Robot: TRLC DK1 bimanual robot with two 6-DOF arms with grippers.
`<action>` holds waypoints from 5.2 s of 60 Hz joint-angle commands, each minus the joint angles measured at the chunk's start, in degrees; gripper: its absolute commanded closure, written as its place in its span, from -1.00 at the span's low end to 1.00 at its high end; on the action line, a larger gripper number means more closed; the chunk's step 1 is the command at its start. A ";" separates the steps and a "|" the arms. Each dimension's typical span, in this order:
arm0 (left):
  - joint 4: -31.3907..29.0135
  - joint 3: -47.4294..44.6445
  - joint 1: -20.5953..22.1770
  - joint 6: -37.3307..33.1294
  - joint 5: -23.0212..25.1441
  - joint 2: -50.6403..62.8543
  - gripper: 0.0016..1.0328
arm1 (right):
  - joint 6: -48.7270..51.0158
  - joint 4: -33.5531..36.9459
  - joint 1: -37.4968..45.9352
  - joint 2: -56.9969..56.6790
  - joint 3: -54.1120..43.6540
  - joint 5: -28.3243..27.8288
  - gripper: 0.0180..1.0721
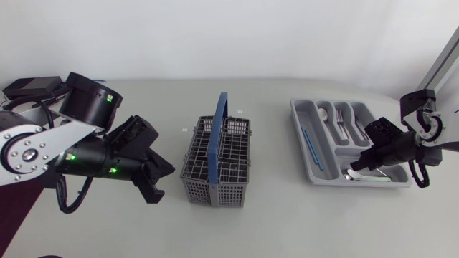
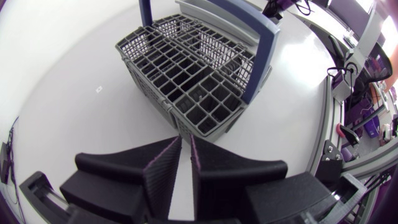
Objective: Unload the cutlery basket into the drawer organizer.
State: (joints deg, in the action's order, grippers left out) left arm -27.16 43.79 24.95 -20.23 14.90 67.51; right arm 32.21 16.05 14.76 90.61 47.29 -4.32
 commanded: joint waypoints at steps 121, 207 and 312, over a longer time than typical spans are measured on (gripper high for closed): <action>13.97 -4.50 -6.67 -7.19 0.31 14.50 0.74 | -19.37 15.59 -32.43 13.81 26.98 -34.97 0.89; 15.64 17.65 -7.72 -5.61 -0.13 34.45 0.75 | -24.91 9.26 -34.45 1.50 12.13 -28.38 0.89; 15.73 14.48 -15.63 -5.44 -0.57 32.95 0.73 | -24.30 5.74 -32.25 -4.21 4.30 -18.62 0.88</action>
State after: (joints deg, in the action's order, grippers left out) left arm -11.44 60.80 11.00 -24.95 14.17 102.76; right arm 8.75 22.06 -18.24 88.90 53.23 -23.66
